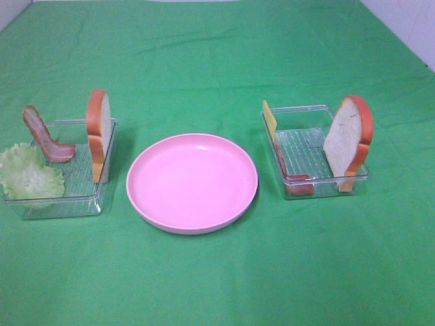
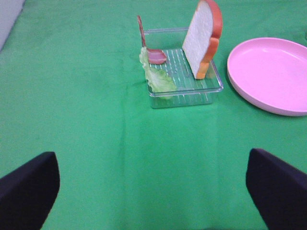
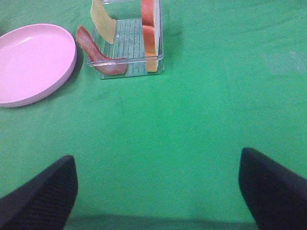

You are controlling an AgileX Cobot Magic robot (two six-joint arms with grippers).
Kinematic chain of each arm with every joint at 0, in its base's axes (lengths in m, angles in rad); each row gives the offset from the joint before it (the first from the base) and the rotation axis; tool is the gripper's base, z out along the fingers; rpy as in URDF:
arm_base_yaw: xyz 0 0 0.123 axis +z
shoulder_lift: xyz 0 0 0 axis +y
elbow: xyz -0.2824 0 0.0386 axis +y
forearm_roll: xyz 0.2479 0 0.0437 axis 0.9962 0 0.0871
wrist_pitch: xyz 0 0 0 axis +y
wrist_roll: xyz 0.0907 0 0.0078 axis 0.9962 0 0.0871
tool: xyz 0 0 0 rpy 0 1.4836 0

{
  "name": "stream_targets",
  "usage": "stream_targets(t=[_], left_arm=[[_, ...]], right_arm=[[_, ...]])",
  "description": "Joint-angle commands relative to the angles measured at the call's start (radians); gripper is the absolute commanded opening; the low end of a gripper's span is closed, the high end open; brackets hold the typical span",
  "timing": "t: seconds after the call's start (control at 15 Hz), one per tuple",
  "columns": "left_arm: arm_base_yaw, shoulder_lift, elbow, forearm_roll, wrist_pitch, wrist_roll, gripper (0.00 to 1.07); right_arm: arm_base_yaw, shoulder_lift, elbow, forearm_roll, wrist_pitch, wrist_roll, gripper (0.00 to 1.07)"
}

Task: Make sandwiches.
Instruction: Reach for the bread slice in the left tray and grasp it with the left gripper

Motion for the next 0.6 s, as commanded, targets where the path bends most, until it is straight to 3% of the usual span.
stream_targets(t=[0.07, 0.13, 0.6], left_arm=[[-0.001, 0.122, -0.073, -0.005, 0.034, -0.008, 1.02], [-0.001, 0.373, -0.205, 0.001, 0.089, -0.007, 1.02], [-0.001, 1.110, -0.652, 0.023, 0.188, 0.062, 1.02]], right_arm=[[-0.005, -0.032, 0.003, 0.001, -0.004, -0.012, 0.87], [-0.005, -0.032, 0.003, 0.001, -0.004, -0.012, 0.87], [-0.005, -0.032, 0.003, 0.001, -0.004, -0.012, 0.87]])
